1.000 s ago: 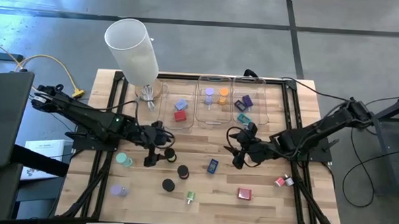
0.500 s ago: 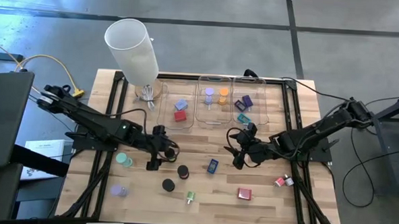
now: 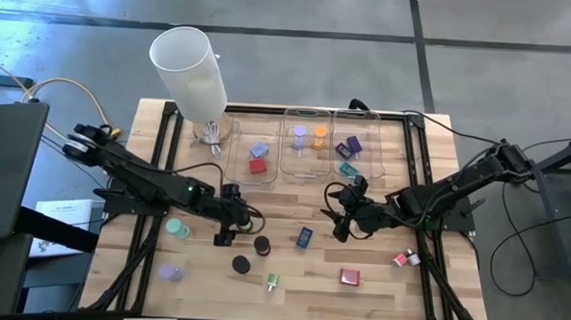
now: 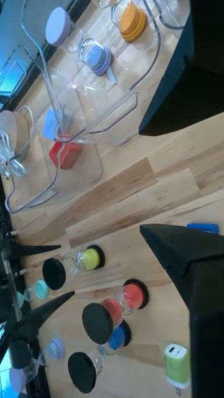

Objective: Pick & Place Office items
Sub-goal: Put the green hourglass into the middle transparent bin

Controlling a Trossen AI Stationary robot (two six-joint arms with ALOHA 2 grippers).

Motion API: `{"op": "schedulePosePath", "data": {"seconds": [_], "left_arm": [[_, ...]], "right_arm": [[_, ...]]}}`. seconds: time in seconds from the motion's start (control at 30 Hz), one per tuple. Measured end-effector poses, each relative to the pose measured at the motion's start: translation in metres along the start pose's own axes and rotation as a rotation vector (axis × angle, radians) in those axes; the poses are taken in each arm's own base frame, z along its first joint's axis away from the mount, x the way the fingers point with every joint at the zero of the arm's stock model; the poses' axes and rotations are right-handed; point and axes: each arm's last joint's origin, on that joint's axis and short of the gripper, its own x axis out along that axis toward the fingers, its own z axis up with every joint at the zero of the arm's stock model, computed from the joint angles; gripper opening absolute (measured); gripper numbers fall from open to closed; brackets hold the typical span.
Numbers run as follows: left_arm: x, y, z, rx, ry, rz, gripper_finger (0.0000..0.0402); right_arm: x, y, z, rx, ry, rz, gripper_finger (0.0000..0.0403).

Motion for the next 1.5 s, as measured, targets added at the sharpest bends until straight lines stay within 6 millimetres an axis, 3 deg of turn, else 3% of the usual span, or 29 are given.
{"op": "schedulePosePath", "data": {"seconds": [0.5, 1.13, 1.5], "left_arm": [[0.007, 0.000, -0.001, -0.003, 0.018, 0.015, 0.0344], [0.016, -0.001, 0.000, -0.016, 0.007, 0.049, 0.0164], [0.014, 0.000, 0.002, -0.107, -0.004, 0.077, 0.0163]], "right_arm": [[0.000, 0.000, 0.000, 0.000, 0.000, 0.000, 0.0232], [0.000, 0.000, 0.000, 0.011, 0.001, -0.001, 0.0232], [0.000, 0.000, 0.000, 0.011, 0.000, 0.000, 0.0232]]}}
